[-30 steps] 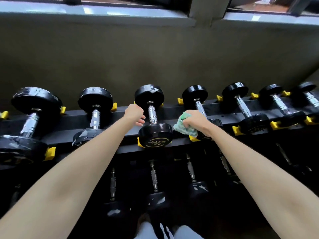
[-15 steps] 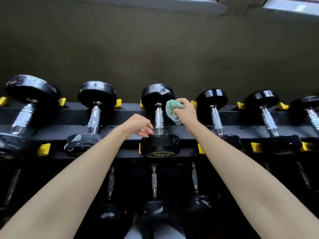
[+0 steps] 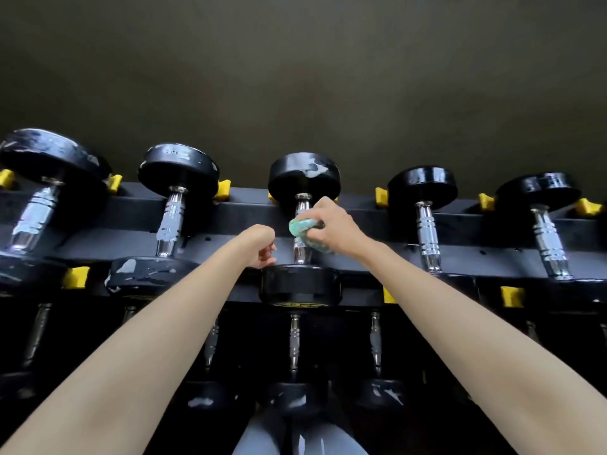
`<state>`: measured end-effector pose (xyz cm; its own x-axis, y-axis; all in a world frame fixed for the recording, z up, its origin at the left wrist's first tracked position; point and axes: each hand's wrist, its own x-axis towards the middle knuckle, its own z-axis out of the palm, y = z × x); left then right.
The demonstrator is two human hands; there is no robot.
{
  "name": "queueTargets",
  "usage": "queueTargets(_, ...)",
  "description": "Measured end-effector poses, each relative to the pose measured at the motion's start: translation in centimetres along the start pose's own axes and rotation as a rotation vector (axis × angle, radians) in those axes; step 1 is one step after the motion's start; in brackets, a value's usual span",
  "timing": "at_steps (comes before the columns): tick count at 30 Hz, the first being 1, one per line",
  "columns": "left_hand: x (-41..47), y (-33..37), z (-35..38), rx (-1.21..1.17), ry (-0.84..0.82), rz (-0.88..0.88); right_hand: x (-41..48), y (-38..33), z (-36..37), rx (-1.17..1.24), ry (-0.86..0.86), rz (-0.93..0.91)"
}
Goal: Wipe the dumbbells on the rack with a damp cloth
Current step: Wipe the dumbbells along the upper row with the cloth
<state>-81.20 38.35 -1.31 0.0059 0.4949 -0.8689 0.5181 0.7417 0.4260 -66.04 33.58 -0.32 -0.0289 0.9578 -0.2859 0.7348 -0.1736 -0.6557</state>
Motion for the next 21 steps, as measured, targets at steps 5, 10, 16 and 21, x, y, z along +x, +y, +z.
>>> queueTargets(5, -0.1, -0.1, 0.0, -0.005, 0.004, 0.01, -0.8, -1.8, 0.3, -0.212, -0.339, -0.069)
queueTargets(10, -0.6, -0.3, -0.4, -0.05, 0.0, 0.026, -1.0, -3.6, -0.8, -0.177, -0.585, -0.016)
queueTargets(16, -1.2, -0.6, -0.2, -0.145, -0.019, 0.096, -1.4, -3.6, -3.3, 0.117, -0.626, 0.162)
queueTargets(21, -1.5, 0.0, 0.2, -0.094, -0.03, 0.124, -3.7, -1.1, -6.9, 0.303, -0.673, 0.24)
